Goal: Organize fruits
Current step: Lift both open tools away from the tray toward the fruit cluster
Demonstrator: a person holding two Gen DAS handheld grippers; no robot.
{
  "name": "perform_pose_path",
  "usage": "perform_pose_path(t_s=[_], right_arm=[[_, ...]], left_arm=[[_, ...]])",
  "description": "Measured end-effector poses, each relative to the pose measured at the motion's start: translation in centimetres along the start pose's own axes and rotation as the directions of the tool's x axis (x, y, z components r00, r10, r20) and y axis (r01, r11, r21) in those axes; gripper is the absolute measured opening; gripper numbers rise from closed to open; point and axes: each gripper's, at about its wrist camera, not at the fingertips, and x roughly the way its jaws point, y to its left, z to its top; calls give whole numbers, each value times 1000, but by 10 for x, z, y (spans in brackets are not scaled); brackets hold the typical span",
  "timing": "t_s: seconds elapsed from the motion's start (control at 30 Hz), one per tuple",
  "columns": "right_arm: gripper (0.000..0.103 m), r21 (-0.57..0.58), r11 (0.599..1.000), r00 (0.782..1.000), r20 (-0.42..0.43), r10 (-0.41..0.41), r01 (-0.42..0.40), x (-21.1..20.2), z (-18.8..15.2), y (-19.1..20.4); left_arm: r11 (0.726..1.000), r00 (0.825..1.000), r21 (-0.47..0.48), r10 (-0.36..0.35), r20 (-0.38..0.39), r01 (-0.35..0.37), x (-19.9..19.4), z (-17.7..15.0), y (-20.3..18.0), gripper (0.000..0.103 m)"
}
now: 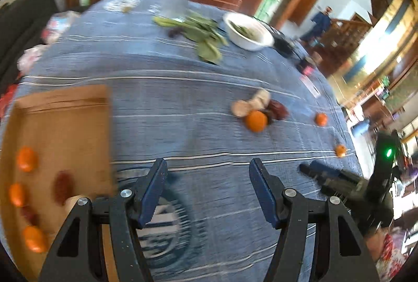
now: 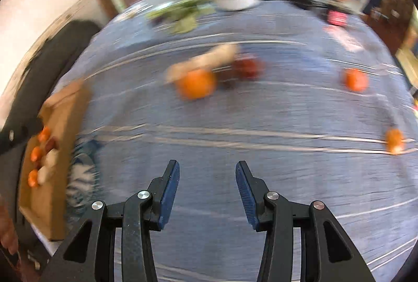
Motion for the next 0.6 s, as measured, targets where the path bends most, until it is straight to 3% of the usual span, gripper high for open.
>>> perform_pose_path(t_s=[0.17,0.27,0.6], right_arm=[[48,131,989,997,42,-71,65,-17,26,-89],[48,172,982,995,51,-88,78,-19,42,-128],[48,197,977,994,42,-98,88,-3,70,-176]], left_arm=[[999,998,40,-33,-43,35,50,13,-46,64],[998,998,59,-20,-56,23,74,19,-63,55],[996,996,79,44,-80,-38,123,31,-83,51]])
